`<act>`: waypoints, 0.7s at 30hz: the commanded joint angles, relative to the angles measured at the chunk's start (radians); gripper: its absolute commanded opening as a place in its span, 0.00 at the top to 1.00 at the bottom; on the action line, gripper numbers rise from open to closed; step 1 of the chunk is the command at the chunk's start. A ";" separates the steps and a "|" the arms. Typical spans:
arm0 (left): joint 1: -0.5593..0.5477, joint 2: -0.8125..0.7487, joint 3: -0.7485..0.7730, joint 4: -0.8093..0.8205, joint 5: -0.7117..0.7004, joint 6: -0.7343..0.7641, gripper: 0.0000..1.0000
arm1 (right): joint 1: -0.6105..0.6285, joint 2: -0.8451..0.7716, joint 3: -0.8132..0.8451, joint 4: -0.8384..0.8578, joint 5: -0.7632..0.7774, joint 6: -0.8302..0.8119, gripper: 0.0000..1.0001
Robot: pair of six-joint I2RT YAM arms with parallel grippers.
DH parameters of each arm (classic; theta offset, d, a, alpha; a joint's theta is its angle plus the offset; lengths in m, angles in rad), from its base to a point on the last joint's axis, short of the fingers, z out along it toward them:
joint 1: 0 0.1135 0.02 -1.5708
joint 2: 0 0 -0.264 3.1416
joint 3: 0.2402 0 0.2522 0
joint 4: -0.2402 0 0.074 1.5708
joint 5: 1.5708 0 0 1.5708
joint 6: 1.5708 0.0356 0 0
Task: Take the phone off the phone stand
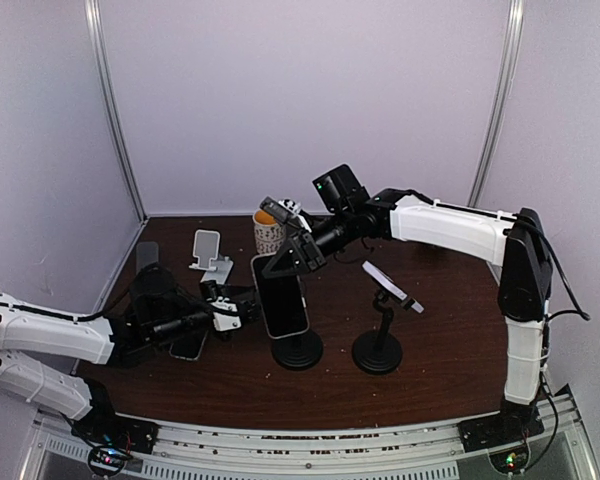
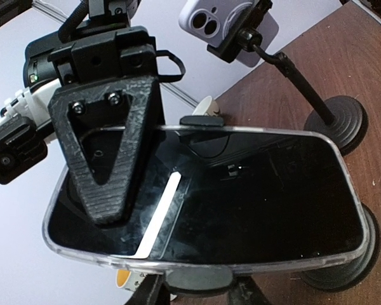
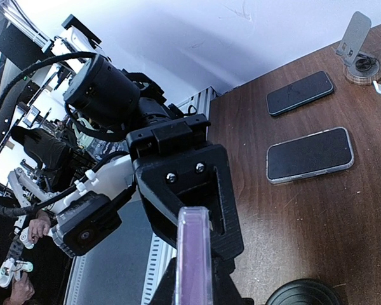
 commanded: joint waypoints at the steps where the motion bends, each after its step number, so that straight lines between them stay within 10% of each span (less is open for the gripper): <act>1: -0.019 -0.011 0.024 0.129 0.055 0.015 0.71 | 0.003 -0.009 -0.029 -0.001 0.000 0.016 1.00; 11: -0.019 -0.020 -0.021 0.169 -0.020 -0.006 0.99 | 0.000 -0.017 -0.037 -0.062 0.005 -0.040 1.00; 21: 0.018 -0.100 -0.067 0.095 -0.057 -0.003 1.00 | -0.012 0.021 0.064 -0.365 0.068 -0.226 1.00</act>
